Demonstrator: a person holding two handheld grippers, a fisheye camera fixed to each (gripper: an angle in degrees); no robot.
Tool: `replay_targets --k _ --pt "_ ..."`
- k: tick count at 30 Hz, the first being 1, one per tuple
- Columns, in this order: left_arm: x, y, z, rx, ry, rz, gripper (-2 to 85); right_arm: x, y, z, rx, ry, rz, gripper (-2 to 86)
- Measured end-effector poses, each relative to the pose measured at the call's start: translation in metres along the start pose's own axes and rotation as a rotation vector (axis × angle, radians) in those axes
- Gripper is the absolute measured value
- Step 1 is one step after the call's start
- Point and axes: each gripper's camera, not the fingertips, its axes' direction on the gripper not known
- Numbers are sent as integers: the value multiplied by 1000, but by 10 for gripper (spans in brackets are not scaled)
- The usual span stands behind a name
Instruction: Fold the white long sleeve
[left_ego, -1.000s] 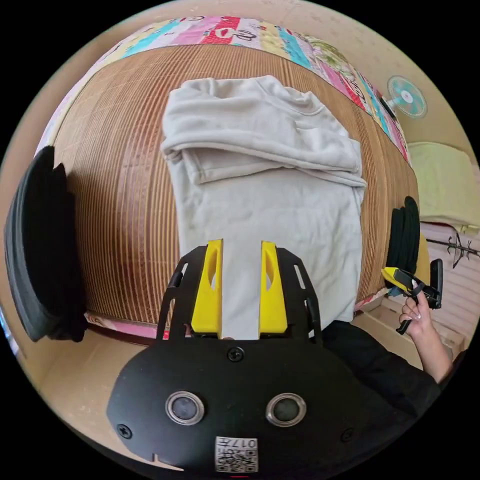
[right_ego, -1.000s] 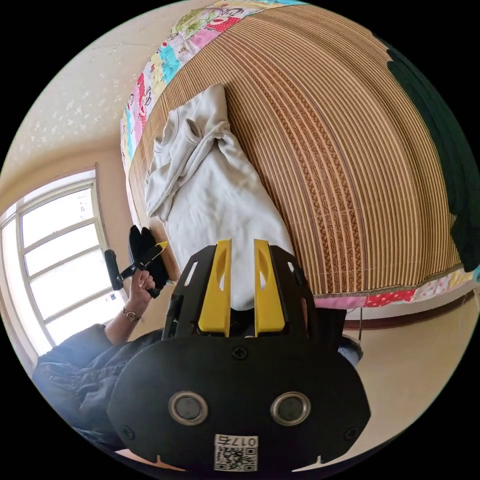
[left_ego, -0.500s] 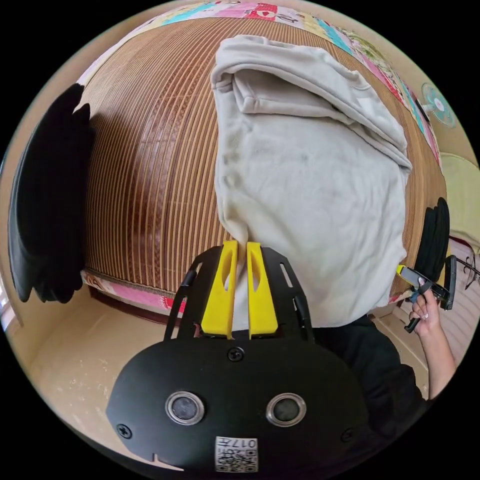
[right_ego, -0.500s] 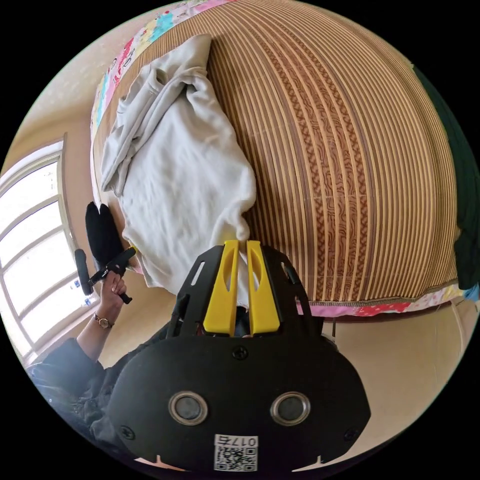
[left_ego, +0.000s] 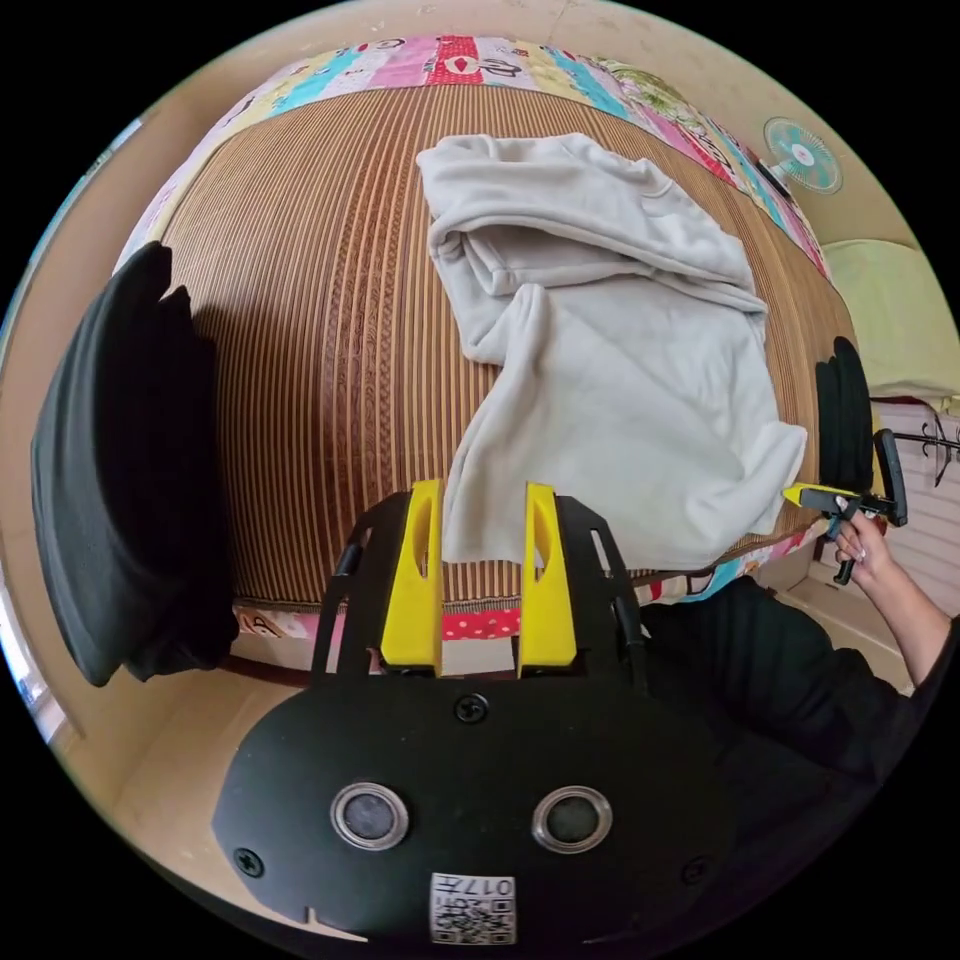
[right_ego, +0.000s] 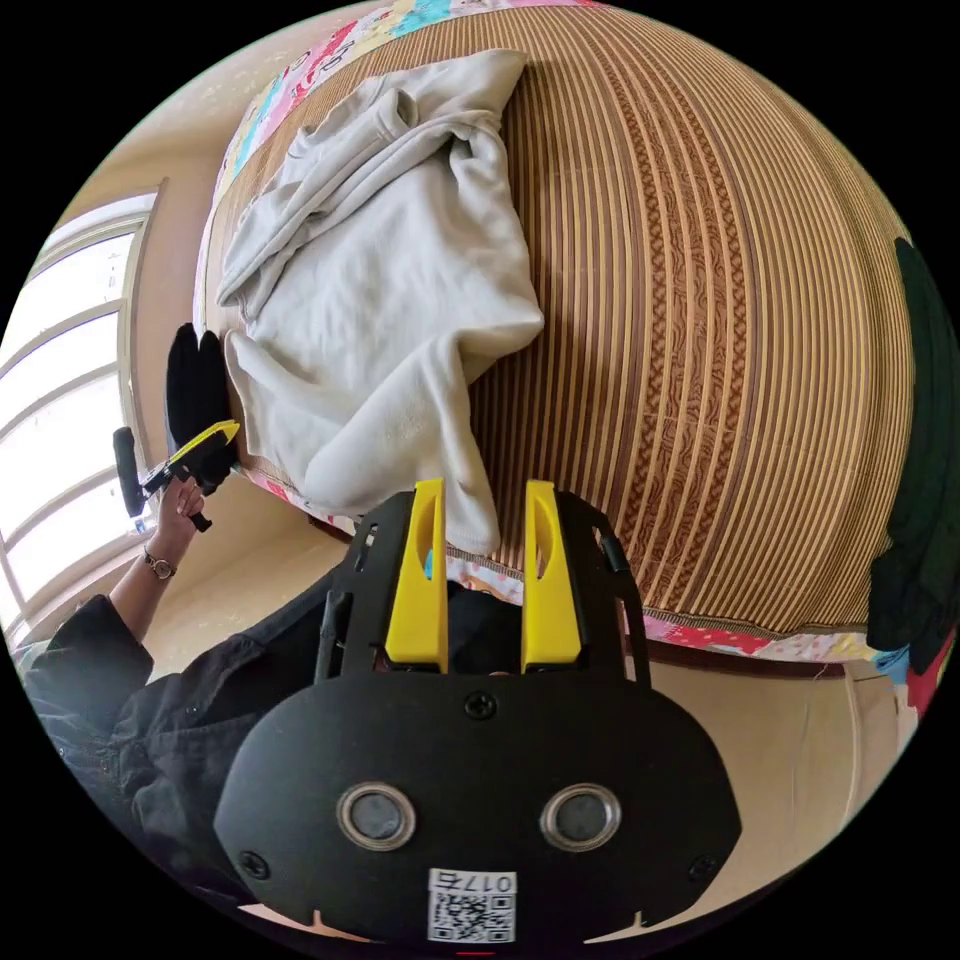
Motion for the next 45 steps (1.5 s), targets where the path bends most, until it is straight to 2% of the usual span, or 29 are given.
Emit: replay_targets --k 4,9,12,15,16,17,18,20,23,25,27,31,36,38,41,45 --pt "-20 9 7 -83 12 13 122 21 17 11 -19 -100 11 97" --pt "-37 -10 -7 -175 0 -27 64 35 33 -11 -12 -108 43 47" --pt "-50 -9 -25 -284 90 37 43 48 66 -38 2 -134 -2 35" --pt "-83 12 -49 -351 399 19 28 71 117 -75 55 -329 -52 29" --pt "-101 24 -63 -346 588 -9 24 82 141 -94 116 -422 -64 27" --pt "-122 37 -81 -301 767 -55 19 95 166 -112 185 -525 -64 26" --pt "-133 43 -90 -268 841 -89 16 102 178 -120 219 -574 -57 25" --pt "-170 67 -126 -127 1116 -213 8 122 222 -145 358 -739 -45 23" --pt "-195 82 -163 28 1300 -285 4 131 246 -162 480 -899 -71 22" --pt "-201 73 -182 104 1333 -304 4 129 235 -169 531 -953 -96 22" --pt "-204 49 -199 182 1337 -321 3 127 204 -178 574 -967 -97 22" --pt "-200 -67 -221 296 1306 -313 7 118 84 -201 687 -1005 -77 25" --pt "-204 -229 -231 368 1051 -420 28 103 -60 -227 741 -888 68 32" --pt "-205 -290 -231 374 884 -461 56 95 -114 -232 723 -785 112 45" --pt "-213 -320 -226 375 784 -567 79 84 -147 -234 701 -720 52 78" --pt "-208 -303 -220 349 627 -536 103 65 -149 -205 569 -546 -5 88"
